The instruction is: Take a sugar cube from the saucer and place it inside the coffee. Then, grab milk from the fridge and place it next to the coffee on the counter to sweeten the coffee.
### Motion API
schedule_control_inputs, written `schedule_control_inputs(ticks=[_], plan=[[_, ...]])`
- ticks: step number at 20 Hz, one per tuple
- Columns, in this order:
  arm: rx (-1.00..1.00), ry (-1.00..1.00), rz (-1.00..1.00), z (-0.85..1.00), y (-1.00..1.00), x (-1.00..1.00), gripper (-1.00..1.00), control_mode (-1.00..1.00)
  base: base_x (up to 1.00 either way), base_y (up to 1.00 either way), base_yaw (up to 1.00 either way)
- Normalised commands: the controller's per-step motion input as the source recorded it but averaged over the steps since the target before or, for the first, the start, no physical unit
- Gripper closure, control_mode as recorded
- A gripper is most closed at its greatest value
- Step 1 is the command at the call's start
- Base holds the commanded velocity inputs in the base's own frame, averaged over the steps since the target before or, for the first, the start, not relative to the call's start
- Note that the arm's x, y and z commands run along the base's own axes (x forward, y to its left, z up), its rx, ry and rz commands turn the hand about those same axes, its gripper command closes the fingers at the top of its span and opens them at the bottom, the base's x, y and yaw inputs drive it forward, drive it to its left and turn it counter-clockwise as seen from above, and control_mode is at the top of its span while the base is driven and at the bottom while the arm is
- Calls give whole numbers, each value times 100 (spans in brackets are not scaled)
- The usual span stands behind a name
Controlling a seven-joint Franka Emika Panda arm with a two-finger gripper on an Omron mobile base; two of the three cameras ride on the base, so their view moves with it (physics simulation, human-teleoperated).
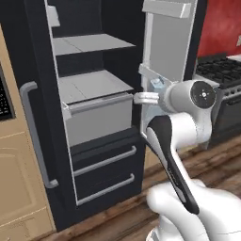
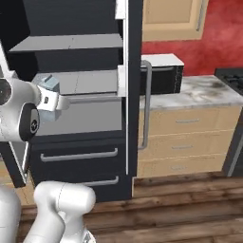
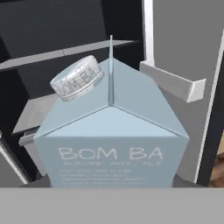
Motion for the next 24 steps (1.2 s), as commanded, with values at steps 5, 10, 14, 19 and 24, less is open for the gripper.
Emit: schedule_control_inputs(ticks=[5,10,14,19,24], plan=[[0,0,0,0,0,0,100,100,-92,-39,-58],[0,0,0,0,0,0,100,100,-57,-55,-61],[0,0,0,0,0,0,100,100,-2,-97,-63],[0,0,0,0,0,0,100,100,87,-73,-36],[0,0,0,0,0,0,100,100,100,-39,-17]])
